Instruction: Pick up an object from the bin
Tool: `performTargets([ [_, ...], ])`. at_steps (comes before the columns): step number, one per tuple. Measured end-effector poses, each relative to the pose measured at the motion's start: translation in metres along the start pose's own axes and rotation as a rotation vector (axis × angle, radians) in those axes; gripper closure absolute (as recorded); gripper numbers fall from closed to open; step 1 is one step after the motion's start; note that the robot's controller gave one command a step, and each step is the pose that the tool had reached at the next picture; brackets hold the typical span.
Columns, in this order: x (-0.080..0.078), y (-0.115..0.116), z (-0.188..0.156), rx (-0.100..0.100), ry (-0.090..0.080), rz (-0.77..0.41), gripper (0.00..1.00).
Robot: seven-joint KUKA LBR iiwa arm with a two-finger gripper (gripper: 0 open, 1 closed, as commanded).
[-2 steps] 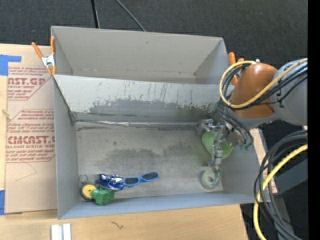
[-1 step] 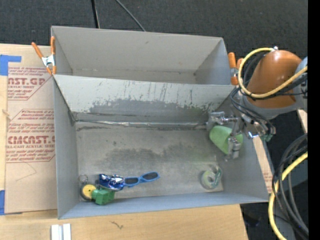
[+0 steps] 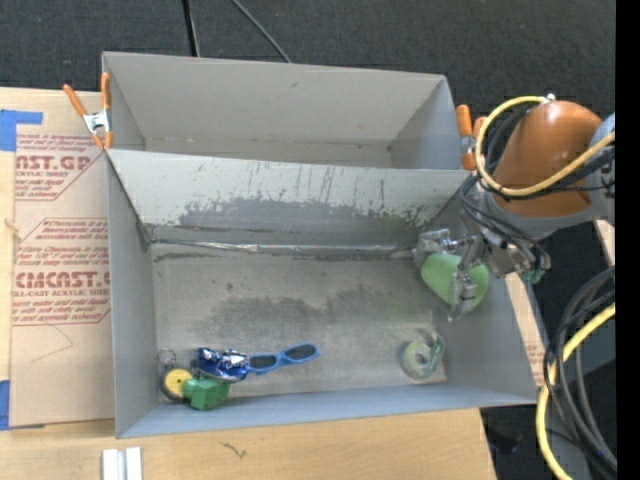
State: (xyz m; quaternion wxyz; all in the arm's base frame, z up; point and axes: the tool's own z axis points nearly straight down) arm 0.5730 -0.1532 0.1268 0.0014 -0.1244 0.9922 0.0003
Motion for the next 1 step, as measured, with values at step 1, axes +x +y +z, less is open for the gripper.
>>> performTargets([
  [1, 0.0023, 0.0157, -0.1523, 0.005, -0.008, 0.03, 1.0],
])
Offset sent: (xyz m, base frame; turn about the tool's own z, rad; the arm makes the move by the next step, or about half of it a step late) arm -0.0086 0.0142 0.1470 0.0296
